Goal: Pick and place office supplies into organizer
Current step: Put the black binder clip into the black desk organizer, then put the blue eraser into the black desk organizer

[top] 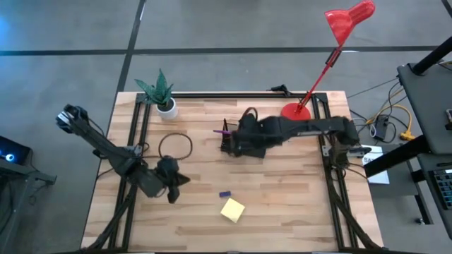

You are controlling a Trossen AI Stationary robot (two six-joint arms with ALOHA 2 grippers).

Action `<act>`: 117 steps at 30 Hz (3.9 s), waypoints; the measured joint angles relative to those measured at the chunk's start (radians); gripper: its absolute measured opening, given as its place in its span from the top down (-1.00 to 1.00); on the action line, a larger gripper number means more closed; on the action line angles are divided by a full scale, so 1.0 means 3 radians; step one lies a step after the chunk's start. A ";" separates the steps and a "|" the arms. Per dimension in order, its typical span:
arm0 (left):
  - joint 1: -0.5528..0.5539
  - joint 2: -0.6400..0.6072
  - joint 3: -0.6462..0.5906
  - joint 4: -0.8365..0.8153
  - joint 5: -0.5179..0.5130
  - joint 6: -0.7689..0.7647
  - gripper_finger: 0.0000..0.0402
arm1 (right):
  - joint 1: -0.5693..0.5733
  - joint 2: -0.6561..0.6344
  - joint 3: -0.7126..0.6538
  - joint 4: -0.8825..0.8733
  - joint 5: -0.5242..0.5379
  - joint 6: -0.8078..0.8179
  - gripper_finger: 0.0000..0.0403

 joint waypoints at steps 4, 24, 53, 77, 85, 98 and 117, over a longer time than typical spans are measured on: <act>0.0090 -0.0270 -0.0174 -0.0008 0.0201 -0.0003 1.00 | -0.0221 -0.0262 -0.0455 0.0310 -0.0394 -0.0211 0.96; 0.0647 -0.0700 -0.0784 0.0380 0.0379 -0.0349 1.00 | -0.0304 -0.0704 -0.2252 0.2550 -0.0463 -0.0057 0.96; 0.0926 -0.0544 -0.0876 0.0578 0.0720 -0.0234 1.00 | -0.0310 -0.0042 -0.2286 0.2837 -0.0039 -0.0036 0.70; 0.0923 -0.0383 -0.0880 0.0895 0.1028 0.0034 1.00 | 0.0813 0.0538 -0.1386 0.2668 -0.0905 -0.3172 0.11; 0.0917 -0.0147 -0.0881 0.1223 0.1275 0.0029 1.00 | 0.0867 0.1071 -0.0832 0.2309 -0.0904 -0.2926 0.10; 0.0912 -0.0186 -0.0881 0.1224 0.1315 0.0031 1.00 | 0.0859 0.1223 -0.0749 0.2320 -0.0913 -0.2768 0.10; 0.0916 -0.0194 -0.0881 0.1226 0.1313 0.0031 1.00 | 0.0671 0.1199 -0.0940 0.2497 -0.1357 -0.2782 0.46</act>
